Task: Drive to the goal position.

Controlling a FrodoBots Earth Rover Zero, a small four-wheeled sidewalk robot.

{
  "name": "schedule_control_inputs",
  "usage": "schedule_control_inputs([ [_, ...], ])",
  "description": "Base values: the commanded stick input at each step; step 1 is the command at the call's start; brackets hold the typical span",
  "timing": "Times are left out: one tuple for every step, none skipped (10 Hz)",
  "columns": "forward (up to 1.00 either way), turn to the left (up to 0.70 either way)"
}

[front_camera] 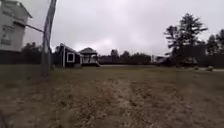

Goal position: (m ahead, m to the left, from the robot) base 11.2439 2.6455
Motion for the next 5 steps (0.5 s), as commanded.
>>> schedule_control_inputs([
  [0.70, 0.00],
  [0.70, 0.00],
  [0.70, 0.00],
  [0.70, 0.00],
  [0.70, 0.00],
])
